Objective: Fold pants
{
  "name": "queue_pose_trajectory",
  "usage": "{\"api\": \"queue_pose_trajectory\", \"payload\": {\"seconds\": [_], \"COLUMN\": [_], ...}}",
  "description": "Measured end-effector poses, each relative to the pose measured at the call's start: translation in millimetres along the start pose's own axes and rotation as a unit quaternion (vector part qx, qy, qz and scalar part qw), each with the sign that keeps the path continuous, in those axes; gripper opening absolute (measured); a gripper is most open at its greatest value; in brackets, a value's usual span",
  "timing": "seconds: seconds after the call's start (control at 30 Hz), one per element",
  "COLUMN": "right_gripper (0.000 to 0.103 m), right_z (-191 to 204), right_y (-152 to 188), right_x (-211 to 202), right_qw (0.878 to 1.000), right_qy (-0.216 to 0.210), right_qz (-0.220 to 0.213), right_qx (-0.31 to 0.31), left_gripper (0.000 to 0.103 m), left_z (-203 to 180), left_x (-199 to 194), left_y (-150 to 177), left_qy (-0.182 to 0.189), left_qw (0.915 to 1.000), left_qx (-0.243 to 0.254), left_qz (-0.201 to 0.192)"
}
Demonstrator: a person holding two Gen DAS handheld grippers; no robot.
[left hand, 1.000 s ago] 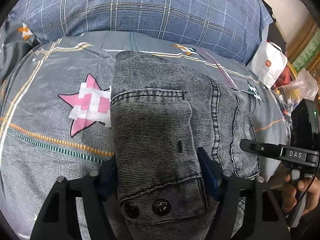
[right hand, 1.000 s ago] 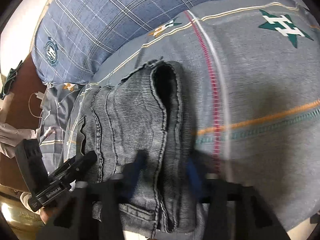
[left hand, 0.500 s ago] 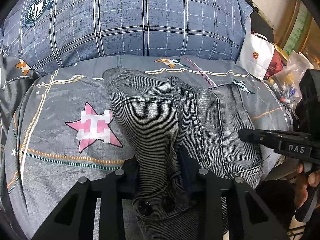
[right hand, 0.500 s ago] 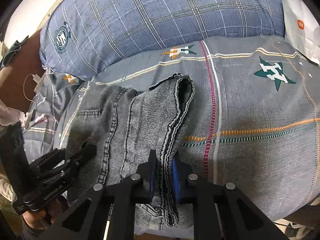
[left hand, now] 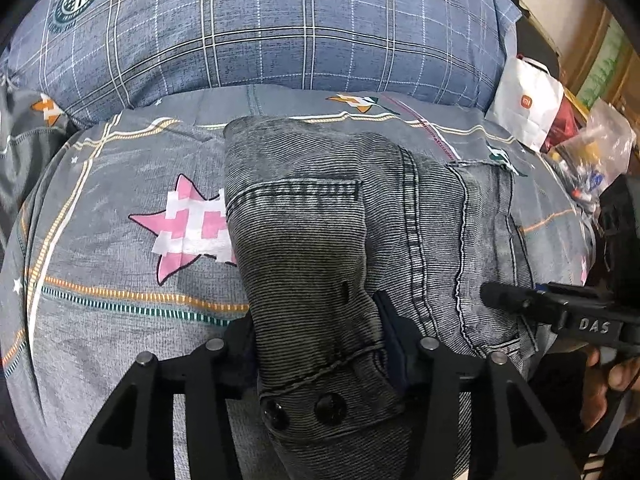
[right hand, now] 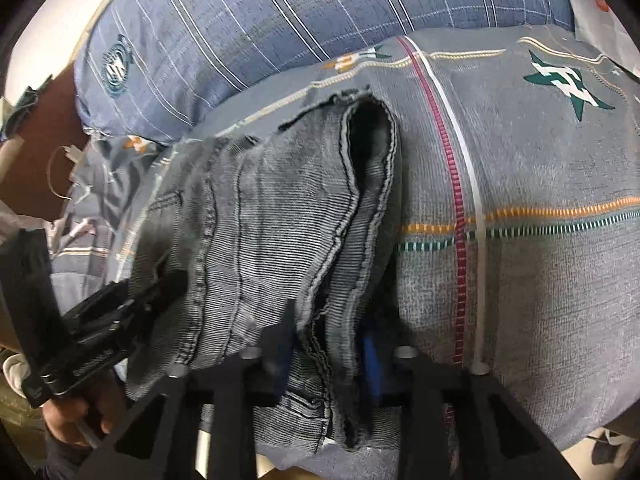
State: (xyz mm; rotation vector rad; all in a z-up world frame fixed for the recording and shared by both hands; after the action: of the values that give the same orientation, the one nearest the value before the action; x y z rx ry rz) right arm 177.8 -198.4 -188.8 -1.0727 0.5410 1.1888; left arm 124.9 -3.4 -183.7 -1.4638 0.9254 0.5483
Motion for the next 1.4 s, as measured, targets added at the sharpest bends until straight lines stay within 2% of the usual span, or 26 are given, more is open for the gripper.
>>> {"api": "queue_pose_trajectory", "payload": {"seconds": [0.07,0.17,0.27,0.43,0.57,0.7,0.8,0.93,1.4], "right_gripper": [0.017,0.016,0.015,0.015,0.015,0.015,0.015,0.015,0.015], "right_z": [8.9,24.2,44.4,90.2,128.5,159.8,168.0,165.4,113.6], "right_y": [-3.2,-6.2,-15.0,-50.5,-81.7,-103.1,-111.2,-112.7,-102.3], "right_x": [-12.8,-30.9,-46.1,-77.2,-95.8,-98.9,-90.1,-67.0,32.8], "right_qw": [1.0,0.999,0.997,0.992,0.986,0.982,0.982,0.985,0.996], "right_qy": [-0.002,-0.006,-0.012,-0.036,-0.054,-0.061,-0.063,-0.056,-0.051], "right_qz": [-0.013,-0.031,-0.049,-0.089,-0.11,-0.115,-0.108,-0.091,-0.019], "right_qx": [-0.017,-0.034,-0.05,-0.084,-0.114,-0.139,-0.141,-0.133,-0.068], "left_gripper": [0.038,0.031,0.03,0.03,0.03,0.03,0.03,0.03,0.031], "left_z": [-3.1,-6.3,-7.9,4.5,26.5,49.7,61.8,77.6,95.4], "left_x": [-4.2,-15.6,-45.9,-106.8,-142.2,-159.5,-156.9,-134.3,-41.2], "left_y": [-4.3,-9.2,-20.3,-52.5,-80.8,-98.9,-103.3,-100.1,-72.3], "left_qy": [-0.009,-0.011,-0.023,-0.04,-0.06,-0.077,-0.082,-0.079,-0.068], "left_qw": [0.9999,0.9996,0.9976,0.9907,0.985,0.9819,0.9822,0.9856,0.9954], "left_qx": [0.01,0.017,0.032,0.037,0.031,0.015,0.001,-0.016,-0.036], "left_qz": [-0.007,-0.02,-0.057,-0.125,-0.159,-0.172,-0.169,-0.148,-0.057]}}
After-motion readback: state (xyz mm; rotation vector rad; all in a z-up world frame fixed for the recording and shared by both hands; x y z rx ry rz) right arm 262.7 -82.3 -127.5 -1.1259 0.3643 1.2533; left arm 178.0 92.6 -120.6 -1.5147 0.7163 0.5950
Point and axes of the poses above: each gripper's, at about its wrist camera, not at the fingertips, and x roughly the way its jaws point, z to its left, y to its underside, the point moved 6 cm from there along x, roughly the way its jaws point, and after that the axes turned 2 degrees about -y, right-handed, at the moved point
